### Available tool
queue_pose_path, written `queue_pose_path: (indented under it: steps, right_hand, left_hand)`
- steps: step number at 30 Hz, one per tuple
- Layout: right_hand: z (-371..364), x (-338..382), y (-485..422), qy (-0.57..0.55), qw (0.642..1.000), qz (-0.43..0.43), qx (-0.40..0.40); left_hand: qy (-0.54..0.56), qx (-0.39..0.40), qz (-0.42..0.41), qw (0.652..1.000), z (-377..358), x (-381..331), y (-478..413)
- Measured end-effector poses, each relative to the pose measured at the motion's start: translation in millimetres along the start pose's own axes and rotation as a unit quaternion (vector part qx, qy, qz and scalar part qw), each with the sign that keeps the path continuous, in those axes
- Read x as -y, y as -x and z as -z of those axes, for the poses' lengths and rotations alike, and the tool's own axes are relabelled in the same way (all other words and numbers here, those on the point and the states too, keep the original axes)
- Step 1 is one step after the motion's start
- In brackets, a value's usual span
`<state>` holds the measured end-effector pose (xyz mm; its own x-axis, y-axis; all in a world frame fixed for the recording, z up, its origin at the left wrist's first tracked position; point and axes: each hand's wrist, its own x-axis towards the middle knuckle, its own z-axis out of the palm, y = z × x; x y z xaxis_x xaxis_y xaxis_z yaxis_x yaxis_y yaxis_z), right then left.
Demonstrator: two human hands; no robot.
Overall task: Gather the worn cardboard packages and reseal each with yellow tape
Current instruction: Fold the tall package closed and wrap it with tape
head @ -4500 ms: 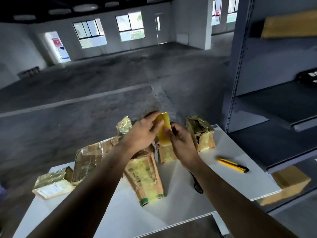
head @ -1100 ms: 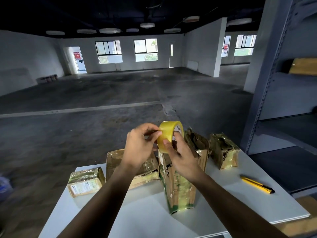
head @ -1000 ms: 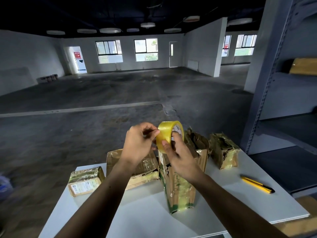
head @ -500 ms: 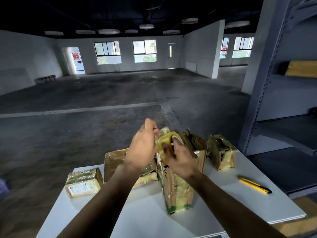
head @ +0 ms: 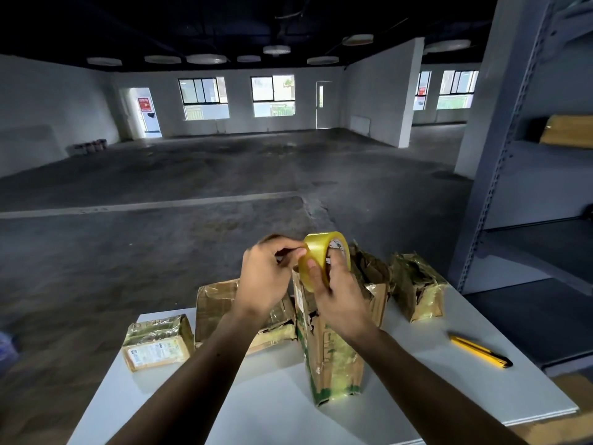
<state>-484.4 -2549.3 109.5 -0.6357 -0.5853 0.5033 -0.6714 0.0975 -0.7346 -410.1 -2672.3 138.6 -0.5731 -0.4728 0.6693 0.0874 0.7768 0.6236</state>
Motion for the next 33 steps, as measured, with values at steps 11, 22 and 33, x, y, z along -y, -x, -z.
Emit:
queue_pose_path:
  steps: [11,22,33]
  right_hand:
    - [2,7,0,0.098,0.989,0.063,0.093]
    - [5,5,-1,0.246,0.943,0.137,0.175]
    - [3,16,-1,0.265,0.931,0.170,0.186]
  left_hand:
    - [-0.071,0.133,0.173,0.973,9,2,-13]
    - [-0.018,0.085,0.143,0.986,8,9,-9]
    - [-0.092,0.043,0.169,0.980,10,20,-8]
